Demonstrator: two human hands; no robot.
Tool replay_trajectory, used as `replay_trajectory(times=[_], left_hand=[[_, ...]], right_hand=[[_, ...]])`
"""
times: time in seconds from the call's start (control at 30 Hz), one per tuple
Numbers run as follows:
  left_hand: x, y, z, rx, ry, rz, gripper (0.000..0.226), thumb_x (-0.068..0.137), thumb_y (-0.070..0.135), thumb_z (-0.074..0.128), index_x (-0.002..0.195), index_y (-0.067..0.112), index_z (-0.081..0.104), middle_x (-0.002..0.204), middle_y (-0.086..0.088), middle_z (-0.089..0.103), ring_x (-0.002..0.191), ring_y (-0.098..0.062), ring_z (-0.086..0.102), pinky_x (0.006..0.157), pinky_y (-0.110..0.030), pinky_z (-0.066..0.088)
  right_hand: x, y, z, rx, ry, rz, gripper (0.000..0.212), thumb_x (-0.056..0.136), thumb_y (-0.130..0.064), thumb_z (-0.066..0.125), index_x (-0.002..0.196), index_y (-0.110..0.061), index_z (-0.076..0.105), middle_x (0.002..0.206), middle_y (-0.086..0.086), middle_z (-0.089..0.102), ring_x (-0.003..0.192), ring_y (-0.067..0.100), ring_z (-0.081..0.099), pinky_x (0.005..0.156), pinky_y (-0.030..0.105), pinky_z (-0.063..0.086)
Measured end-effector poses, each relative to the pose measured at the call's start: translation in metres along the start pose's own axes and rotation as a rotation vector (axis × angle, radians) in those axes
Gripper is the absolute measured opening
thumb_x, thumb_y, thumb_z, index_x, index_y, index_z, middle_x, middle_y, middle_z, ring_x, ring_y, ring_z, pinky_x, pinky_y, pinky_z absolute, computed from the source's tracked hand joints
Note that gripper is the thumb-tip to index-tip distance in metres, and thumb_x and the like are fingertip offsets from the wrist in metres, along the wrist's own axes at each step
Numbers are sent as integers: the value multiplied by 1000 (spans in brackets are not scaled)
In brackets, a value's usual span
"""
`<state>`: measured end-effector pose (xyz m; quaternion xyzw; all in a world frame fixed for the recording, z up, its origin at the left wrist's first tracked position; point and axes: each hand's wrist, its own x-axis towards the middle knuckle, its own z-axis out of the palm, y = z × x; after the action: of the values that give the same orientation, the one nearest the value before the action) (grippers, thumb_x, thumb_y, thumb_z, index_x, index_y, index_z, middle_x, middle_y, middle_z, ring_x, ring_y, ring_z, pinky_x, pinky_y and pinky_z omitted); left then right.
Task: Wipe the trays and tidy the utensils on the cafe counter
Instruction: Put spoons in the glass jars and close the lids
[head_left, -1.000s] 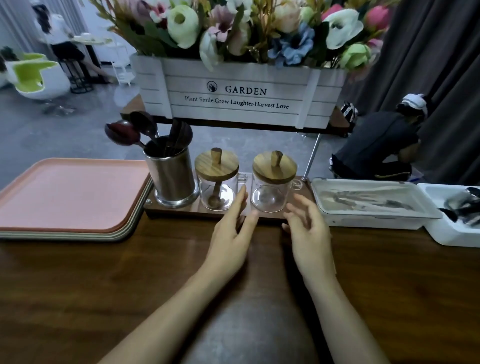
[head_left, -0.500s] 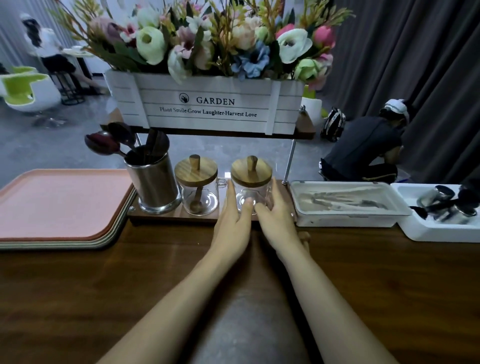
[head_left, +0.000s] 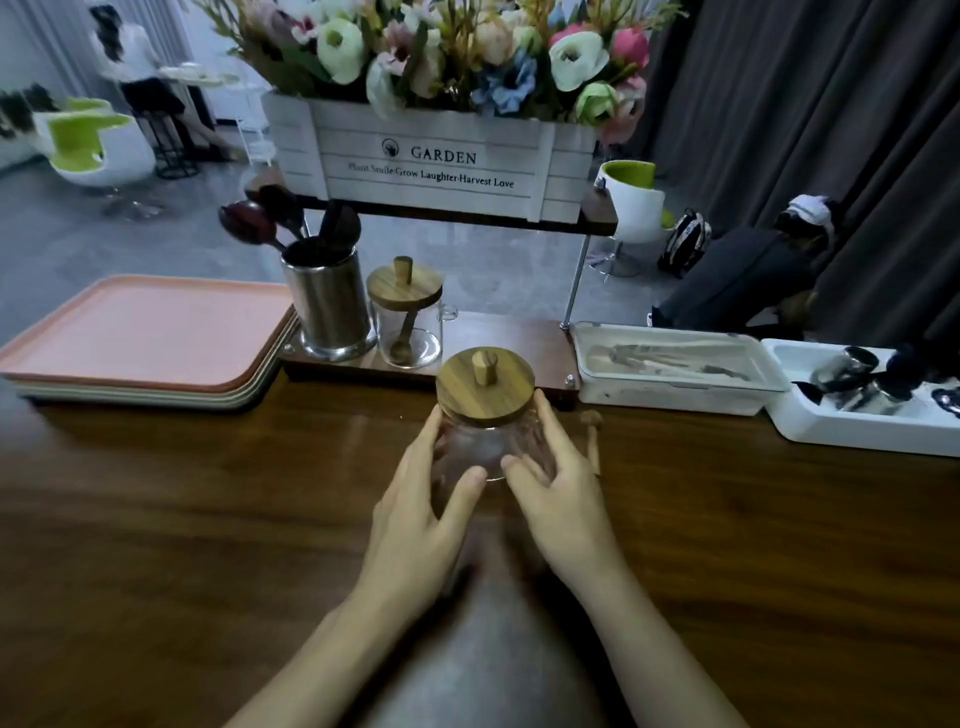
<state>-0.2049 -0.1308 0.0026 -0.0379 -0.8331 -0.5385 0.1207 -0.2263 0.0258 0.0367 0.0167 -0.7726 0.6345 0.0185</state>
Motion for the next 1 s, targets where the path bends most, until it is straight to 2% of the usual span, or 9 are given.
replay_trajectory(times=[0.13, 0.27, 0.4, 0.5, 0.63, 0.77, 0.87, 0.93, 1.0], left_hand=[[-44, -5, -5, -66, -18, -40, 72, 89, 54, 58, 155, 34, 37, 146, 17, 55, 133, 0, 53, 110, -36, 46], [-69, -3, -5, -58, -6, -56, 67, 88, 56, 59, 150, 37, 42, 139, 23, 59, 129, 4, 54, 108, -32, 47], [-83, -1, -5, -11, 4, -67, 56, 89, 55, 63, 141, 44, 46, 134, 26, 61, 125, 7, 56, 105, -31, 50], [-85, -3, -4, 36, 21, -44, 51, 91, 47, 70, 136, 44, 47, 131, 26, 61, 120, 9, 57, 103, -35, 51], [-69, 3, -4, 18, 13, -4, 74, 76, 58, 80, 139, 43, 43, 135, 24, 58, 123, 9, 55, 106, -35, 49], [-45, 10, -2, -26, -108, 35, 114, 63, 61, 89, 154, 54, 20, 156, 25, 38, 142, 8, 37, 117, -30, 35], [-34, 15, 2, 35, -155, 83, 117, 67, 50, 91, 156, 55, 14, 157, 26, 35, 141, 15, 31, 113, -14, 30], [-29, 16, 4, 32, -160, 90, 112, 71, 46, 89, 156, 53, 17, 155, 24, 39, 138, 13, 36, 115, -20, 34], [-25, 15, 6, 28, -167, 85, 107, 68, 49, 84, 155, 54, 20, 153, 21, 44, 137, 8, 41, 116, -30, 38]], right_hand=[[-40, 22, 0, 22, -36, 40, 75, 94, 6, 57, 157, -23, 31, 146, -7, 53, 117, -19, 53, 95, 5, 42], [-67, 33, -6, -18, -44, 15, 74, 94, 5, 57, 156, -28, 34, 145, -13, 52, 123, -15, 51, 95, 5, 41], [-80, 40, -14, -27, -32, 7, 74, 92, 10, 56, 152, -29, 38, 138, -18, 58, 126, -7, 54, 103, 12, 43], [-85, 41, -18, -50, -46, -15, 72, 93, 8, 56, 149, -33, 38, 137, -21, 56, 125, -10, 52, 97, 7, 41], [-94, 42, -25, -119, -63, -45, 73, 93, -4, 59, 147, -48, 35, 141, -30, 50, 132, -10, 45, 111, 19, 39], [-89, 29, -29, -277, 31, -135, 62, 91, -31, 58, 147, -47, 36, 149, -26, 43, 141, -6, 35, 119, 28, 33], [-73, 13, -26, -343, 67, -238, 52, 95, -36, 62, 145, -39, 47, 151, -24, 40, 142, -11, 28, 118, 18, 26], [-58, 3, -21, -384, 38, -233, 50, 94, -40, 66, 143, -33, 54, 153, -17, 40, 136, -16, 26, 111, 7, 20], [-46, -1, -17, -392, -13, -212, 46, 93, -36, 70, 138, -32, 60, 152, -13, 44, 132, -13, 31, 110, 8, 23]])
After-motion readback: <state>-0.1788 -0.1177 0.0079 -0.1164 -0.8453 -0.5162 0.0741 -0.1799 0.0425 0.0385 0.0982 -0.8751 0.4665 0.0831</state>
